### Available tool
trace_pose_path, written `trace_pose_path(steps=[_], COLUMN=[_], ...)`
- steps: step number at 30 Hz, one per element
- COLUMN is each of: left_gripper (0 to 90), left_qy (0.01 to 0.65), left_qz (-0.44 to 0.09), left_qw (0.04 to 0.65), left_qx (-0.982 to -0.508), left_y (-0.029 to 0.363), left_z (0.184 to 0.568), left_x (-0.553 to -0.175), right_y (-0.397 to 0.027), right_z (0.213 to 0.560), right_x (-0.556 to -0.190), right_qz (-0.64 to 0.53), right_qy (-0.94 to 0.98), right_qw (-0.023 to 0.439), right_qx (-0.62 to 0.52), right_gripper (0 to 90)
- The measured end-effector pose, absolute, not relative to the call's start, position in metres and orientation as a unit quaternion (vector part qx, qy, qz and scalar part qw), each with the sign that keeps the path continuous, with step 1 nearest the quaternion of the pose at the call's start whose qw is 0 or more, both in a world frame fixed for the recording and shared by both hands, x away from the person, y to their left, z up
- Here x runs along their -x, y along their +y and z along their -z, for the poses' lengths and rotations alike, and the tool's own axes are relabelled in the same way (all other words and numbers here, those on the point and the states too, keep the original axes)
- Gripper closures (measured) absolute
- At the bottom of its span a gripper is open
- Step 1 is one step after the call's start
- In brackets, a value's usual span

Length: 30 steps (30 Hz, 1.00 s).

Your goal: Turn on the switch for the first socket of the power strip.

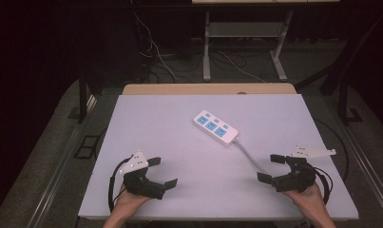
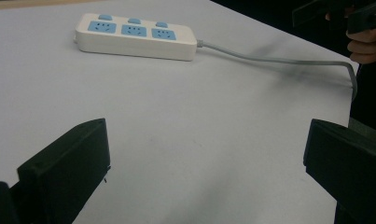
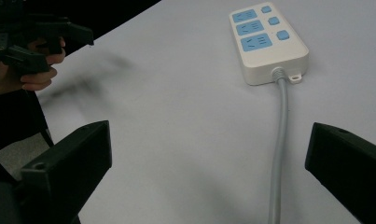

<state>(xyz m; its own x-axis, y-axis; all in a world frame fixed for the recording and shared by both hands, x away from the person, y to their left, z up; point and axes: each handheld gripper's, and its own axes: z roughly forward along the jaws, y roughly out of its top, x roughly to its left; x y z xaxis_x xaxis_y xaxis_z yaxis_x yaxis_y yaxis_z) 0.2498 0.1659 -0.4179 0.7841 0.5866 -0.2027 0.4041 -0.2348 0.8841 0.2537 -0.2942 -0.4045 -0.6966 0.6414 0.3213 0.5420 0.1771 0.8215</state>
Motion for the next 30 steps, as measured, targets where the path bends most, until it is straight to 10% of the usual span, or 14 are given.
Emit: trace_pose_path(steps=[30], left_gripper=[0.0], left_qy=[0.317], left_qz=[-0.084], left_qw=[0.539], left_qx=[-0.776], left_y=[0.1667], left_z=[0.4176], left_x=[-0.2495], right_y=[-0.2963], right_z=[0.4048], right_x=[-0.2546], right_qz=[-0.505], right_qy=[0.763], right_qw=[0.029], right_qx=[-0.402], right_gripper=[0.1])
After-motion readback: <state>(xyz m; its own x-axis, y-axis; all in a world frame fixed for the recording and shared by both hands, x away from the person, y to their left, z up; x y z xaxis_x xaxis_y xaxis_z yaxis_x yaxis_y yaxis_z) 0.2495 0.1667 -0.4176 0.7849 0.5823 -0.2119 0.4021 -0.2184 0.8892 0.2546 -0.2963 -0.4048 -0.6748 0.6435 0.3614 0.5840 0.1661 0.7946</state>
